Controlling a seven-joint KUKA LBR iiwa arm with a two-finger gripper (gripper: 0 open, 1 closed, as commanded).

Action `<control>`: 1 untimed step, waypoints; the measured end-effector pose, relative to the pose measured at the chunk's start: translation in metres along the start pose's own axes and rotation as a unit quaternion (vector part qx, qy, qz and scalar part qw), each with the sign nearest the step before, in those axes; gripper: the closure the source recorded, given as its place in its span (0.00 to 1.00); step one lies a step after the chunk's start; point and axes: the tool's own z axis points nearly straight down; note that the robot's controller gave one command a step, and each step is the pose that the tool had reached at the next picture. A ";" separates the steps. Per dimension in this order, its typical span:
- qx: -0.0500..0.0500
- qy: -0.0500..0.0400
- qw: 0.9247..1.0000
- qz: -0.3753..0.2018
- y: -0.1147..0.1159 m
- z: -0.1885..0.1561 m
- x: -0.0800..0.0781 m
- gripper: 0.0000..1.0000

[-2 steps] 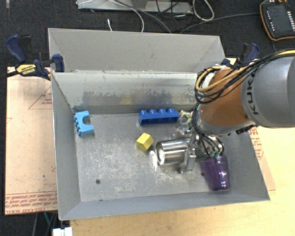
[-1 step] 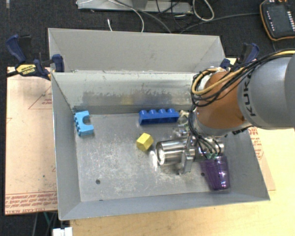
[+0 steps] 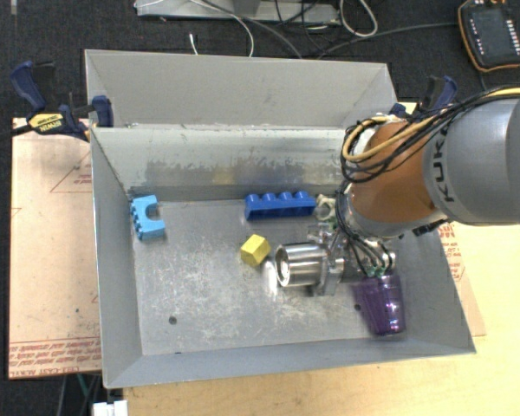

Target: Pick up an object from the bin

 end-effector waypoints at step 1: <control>0.000 0.000 1.000 0.000 0.000 0.000 0.000 1.00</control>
Offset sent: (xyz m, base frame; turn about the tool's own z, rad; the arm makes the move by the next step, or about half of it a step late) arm -0.0001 0.0000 0.1077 -0.0001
